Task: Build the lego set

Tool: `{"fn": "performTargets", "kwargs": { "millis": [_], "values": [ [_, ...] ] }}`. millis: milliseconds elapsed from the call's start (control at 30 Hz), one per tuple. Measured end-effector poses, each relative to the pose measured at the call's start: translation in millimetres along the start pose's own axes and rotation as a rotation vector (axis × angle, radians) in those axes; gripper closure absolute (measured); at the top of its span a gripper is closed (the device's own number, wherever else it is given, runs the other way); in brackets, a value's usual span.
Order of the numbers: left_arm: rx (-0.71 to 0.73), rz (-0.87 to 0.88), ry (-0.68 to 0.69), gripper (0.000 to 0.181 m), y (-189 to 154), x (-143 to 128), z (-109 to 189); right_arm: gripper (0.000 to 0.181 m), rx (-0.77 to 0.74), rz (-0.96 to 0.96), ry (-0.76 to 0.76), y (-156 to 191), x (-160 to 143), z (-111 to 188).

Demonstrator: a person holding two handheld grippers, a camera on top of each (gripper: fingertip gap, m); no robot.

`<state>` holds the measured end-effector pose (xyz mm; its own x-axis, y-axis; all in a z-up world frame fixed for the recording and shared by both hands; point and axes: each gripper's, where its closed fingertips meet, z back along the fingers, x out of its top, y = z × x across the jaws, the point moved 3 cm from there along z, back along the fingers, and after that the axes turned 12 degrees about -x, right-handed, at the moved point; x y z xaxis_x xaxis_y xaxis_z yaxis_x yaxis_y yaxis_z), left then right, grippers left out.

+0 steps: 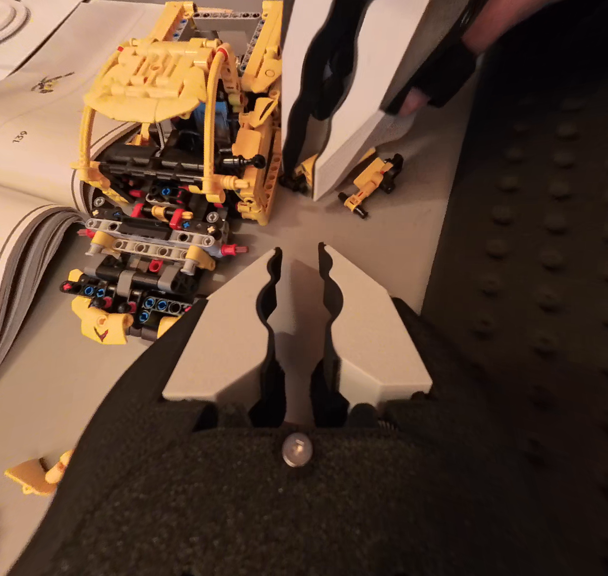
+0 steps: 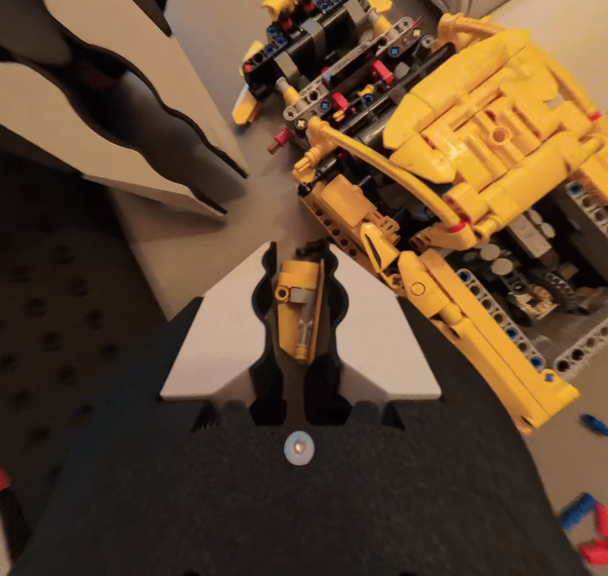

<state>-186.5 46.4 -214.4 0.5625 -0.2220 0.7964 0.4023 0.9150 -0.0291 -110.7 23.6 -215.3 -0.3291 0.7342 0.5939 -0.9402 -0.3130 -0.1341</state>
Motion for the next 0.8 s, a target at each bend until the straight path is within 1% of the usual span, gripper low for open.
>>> {"fn": "performTargets", "kwargs": {
  "millis": [67,200,267,333,533,600,633,700,733,800],
  "values": [
    [0.004,-0.008,-0.012,0.16,-1,1,3,0.155,-0.051,0.024,0.003,-1,1,-2],
    [0.007,-0.025,-0.026,0.16,-4,3,6,0.156,-0.056,0.061,0.014,6,3,-3],
    [0.011,-0.038,-0.031,0.16,-5,3,8,0.16,0.004,0.065,-0.002,16,4,-1],
    [0.014,-0.047,-0.025,0.16,-5,1,8,0.157,0.076,0.043,-0.008,25,5,0],
    [0.015,-0.071,-0.013,0.16,-7,-2,10,0.158,0.053,0.081,0.057,24,-2,-1],
    [0.016,-0.079,-0.018,0.16,-7,-1,10,0.161,0.046,0.097,0.049,25,-1,-3],
    [0.014,-0.083,-0.018,0.16,-8,-1,10,0.174,0.054,0.102,0.049,26,-1,-3],
    [0.024,-0.106,-0.012,0.16,-8,0,10,0.177,0.046,0.109,0.047,24,0,-3],
    [0.041,-0.135,-0.005,0.159,-8,0,11,0.179,0.06,0.106,0.043,23,0,-1],
    [0.102,-0.24,0.017,0.159,-7,1,13,0.179,0.193,0.063,0.037,28,3,7]
  ]
}}
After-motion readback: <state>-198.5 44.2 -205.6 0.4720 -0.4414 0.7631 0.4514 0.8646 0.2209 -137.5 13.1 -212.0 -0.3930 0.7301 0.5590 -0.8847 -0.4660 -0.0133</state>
